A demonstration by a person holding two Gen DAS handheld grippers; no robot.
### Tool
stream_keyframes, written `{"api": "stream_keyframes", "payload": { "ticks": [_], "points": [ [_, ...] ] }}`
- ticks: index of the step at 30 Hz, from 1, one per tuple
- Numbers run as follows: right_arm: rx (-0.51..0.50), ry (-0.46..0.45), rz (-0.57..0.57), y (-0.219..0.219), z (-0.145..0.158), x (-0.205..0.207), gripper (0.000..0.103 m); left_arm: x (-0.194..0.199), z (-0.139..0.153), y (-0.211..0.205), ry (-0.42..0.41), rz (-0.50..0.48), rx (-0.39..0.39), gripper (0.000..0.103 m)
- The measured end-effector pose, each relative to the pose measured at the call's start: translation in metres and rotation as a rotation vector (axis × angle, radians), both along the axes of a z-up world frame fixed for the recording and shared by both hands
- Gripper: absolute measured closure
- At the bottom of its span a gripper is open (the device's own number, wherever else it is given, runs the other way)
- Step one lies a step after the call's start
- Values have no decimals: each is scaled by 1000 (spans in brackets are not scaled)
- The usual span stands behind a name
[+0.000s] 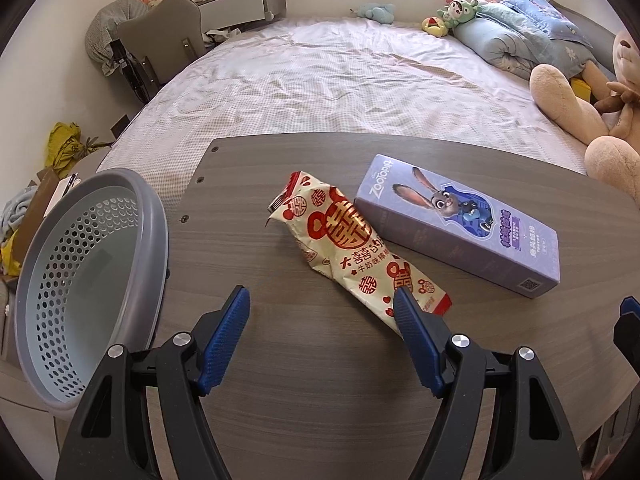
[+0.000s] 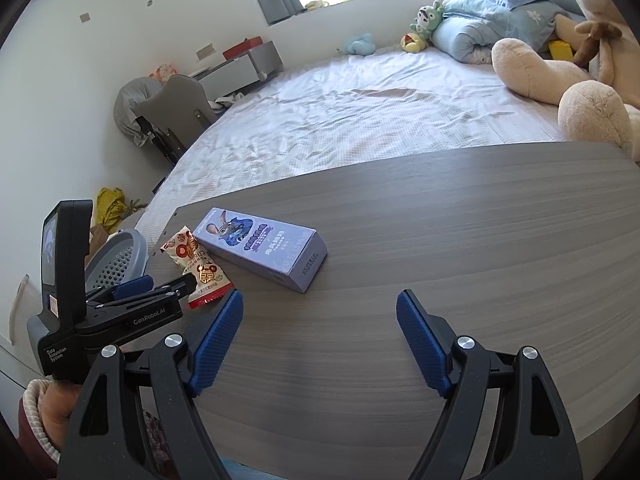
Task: Collect trash
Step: 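Grasp the red-and-white snack wrapper with the left tool and lift it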
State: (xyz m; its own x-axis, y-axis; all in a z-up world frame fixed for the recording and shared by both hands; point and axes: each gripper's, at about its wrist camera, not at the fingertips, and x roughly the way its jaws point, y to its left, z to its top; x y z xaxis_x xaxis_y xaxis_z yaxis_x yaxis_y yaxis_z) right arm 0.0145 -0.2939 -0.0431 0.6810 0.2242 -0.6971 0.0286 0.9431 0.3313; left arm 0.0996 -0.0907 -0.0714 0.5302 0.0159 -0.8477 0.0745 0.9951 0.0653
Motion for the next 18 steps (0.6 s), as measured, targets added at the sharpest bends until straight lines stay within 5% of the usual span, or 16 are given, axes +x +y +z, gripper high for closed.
{"api": "stream_keyframes", "payload": {
  "ticks": [18],
  "points": [
    [-6, -9, 10, 9, 5, -2, 26, -14, 12, 48, -23, 71, -25, 32]
  ]
}}
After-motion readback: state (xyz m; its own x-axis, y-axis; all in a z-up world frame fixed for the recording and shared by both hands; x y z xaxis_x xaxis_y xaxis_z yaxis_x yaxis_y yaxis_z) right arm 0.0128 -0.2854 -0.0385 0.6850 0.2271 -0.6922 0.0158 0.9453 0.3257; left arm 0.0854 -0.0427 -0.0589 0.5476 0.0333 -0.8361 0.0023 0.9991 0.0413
